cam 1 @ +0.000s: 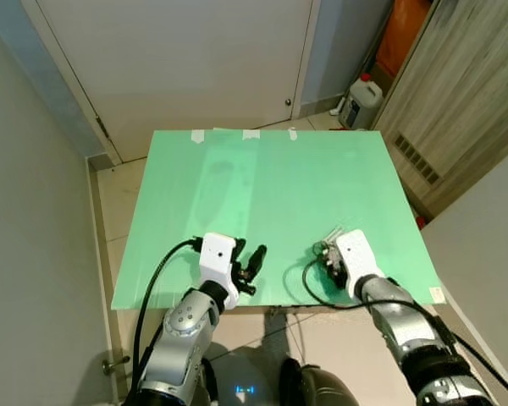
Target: Hang keys on a hook
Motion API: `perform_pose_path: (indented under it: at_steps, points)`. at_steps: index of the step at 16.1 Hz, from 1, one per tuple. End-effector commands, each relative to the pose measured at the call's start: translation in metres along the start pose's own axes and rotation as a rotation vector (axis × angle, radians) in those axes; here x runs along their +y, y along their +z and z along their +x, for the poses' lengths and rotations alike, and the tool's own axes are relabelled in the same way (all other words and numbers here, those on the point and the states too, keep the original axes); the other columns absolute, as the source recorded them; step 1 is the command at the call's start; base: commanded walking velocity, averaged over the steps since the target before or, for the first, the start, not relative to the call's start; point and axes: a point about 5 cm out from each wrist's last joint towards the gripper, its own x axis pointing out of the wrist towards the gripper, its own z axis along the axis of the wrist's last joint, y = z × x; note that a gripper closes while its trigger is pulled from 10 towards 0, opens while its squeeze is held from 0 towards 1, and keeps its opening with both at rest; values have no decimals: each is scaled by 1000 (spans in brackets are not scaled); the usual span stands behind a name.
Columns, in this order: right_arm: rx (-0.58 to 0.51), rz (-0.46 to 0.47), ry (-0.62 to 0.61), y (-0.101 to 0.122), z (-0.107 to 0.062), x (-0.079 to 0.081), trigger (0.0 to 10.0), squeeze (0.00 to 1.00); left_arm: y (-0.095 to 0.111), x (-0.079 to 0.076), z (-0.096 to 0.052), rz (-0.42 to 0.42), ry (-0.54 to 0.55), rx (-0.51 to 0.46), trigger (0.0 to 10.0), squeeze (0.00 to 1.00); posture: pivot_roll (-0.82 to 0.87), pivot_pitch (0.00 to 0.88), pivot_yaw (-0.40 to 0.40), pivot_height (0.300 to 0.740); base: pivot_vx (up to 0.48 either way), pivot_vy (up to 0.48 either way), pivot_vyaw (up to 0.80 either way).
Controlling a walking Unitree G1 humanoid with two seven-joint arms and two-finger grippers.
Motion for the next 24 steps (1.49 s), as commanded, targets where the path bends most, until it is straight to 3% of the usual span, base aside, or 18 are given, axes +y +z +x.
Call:
perform_pose_path:
  at_steps: [1,9,11,12,13,14,15,21,22,23,24]
  points:
    - [22,-7,34,-7,-3,5,10000,1000,-1,-10,1,-29,-21,-10,10000,0,39,207,-30,740,0,0,0]
    - [10,20,15,-4,-2,8,10000,1000,1,-11,1,-25,-28,-16,10000,0,43,207,-30,740,0,0,0]
    - [71,1,-13,-10,-1,5,10000,957,1,-11,1,-25,-28,-18,10000,0,46,203,-31,740,0,0,0]
    - [107,-13,-32,-14,-1,2,10000,0,2,-11,1,-25,-29,-19,10000,0,45,201,-32,740,0,0,0]
    - [118,-1,-49,-15,-1,-1,10000,0,2,-12,2,-24,-30,-21,10000,0,45,199,-32,740,0,0,0]
    - [119,12,-59,-15,-1,-3,2784,0,3,-12,2,-24,-31,-23,10000,0,45,197,-33,740,0,0,0]
    - [115,21,-61,-14,0,-4,0,0,3,-12,3,-24,-31,-24,10000,0,44,197,-34,740,0,0,0]
    - [97,51,-57,-9,2,-1,0,0,4,-12,4,-23,-30,-28,10000,0,43,194,-34,740,0,0,0]
    - [81,65,-51,-6,2,0,5451,0,4,-12,4,-23,-30,-29,10000,0,42,192,-34,740,0,0,0]
    - [54,87,-39,-2,3,1,9843,0,4,-11,4,-22,-30,-30,10000,0,42,192,-34,740,0,0,0]
    - [18,123,-27,4,3,1,10000,0,5,-11,4,-22,-30,-32,10000,0,42,192,-34,740,0,0,0]
